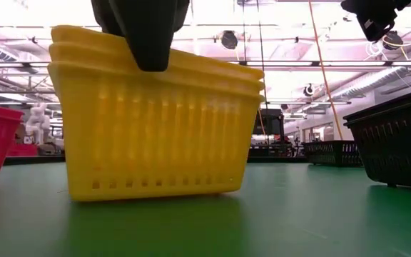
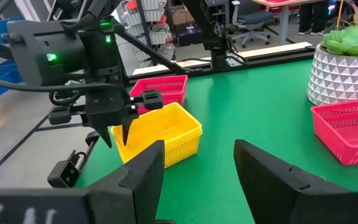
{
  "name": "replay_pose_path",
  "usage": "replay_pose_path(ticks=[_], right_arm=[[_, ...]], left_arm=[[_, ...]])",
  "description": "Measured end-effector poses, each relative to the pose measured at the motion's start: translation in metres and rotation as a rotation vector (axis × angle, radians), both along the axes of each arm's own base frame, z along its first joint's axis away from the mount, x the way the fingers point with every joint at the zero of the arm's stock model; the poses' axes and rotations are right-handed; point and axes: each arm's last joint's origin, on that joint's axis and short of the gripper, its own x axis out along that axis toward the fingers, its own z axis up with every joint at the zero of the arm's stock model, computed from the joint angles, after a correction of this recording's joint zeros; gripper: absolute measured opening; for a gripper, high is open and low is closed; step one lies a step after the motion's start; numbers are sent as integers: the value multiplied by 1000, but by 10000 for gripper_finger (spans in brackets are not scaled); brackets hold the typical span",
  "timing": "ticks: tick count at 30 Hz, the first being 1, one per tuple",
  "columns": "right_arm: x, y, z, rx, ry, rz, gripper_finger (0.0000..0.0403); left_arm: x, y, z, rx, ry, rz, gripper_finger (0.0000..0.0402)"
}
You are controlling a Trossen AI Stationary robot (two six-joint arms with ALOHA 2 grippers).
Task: Stack baskets by color
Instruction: Stack the top yellow bin on top of the bottom yellow bin
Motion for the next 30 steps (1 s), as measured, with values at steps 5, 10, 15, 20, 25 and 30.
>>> replay_pose_path(ticks=[5, 10, 15, 20, 25, 30], right_arm=[[0, 0, 0, -1, -1, 0, 186], [0, 0, 0, 1, 0, 0, 186], [0, 0, 0, 5, -1, 0, 186], [0, 0, 0, 2, 1, 0, 186], [0, 0, 0, -3, 2, 1, 186], [0, 0, 0, -5, 2, 2, 186]], left_arm=[[-3, -1, 5, 8, -15, -14, 122], [-3, -9, -8, 42, -14, -71, 122], [0, -8, -18, 69, -7, -151, 122], [-3, -10, -23, 108, 0, -299, 122], [-7, -10, -23, 177, -2, -387, 122], [-7, -8, -24, 188, 4, -417, 97]])
